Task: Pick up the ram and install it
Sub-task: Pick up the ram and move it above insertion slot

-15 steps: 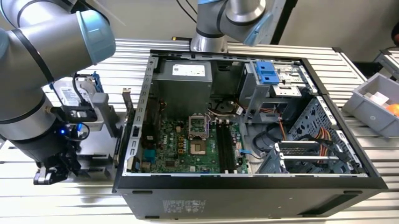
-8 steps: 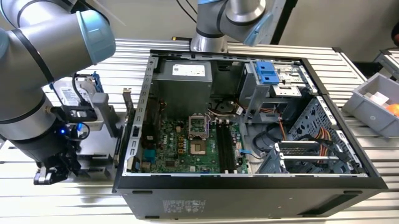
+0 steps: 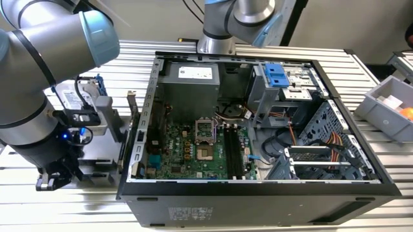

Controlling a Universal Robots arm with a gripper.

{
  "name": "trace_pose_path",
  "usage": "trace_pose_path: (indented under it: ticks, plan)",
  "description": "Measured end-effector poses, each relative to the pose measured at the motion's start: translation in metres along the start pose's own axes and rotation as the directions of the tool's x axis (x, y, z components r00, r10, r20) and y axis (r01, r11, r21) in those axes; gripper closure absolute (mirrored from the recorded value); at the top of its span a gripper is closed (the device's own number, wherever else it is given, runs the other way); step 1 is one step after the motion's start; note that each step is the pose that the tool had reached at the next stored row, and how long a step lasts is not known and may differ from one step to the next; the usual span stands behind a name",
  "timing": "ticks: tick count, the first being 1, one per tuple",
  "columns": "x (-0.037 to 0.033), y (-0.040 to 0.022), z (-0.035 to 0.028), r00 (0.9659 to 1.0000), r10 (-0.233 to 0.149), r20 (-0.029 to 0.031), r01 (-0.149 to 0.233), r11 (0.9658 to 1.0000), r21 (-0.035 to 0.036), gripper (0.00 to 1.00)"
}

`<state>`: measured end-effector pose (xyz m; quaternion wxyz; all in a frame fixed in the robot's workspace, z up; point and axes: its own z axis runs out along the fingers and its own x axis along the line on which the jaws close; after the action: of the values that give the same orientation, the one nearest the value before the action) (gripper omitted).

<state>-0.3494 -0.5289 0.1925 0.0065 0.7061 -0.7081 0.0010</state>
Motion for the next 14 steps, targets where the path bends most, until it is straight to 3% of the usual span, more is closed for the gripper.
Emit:
trace_pose_path:
  ticks: [14]
  plan:
    - [0.0,0.0,0.0,1.0,-0.001,0.0,0.001,1.0,0.0,1.0]
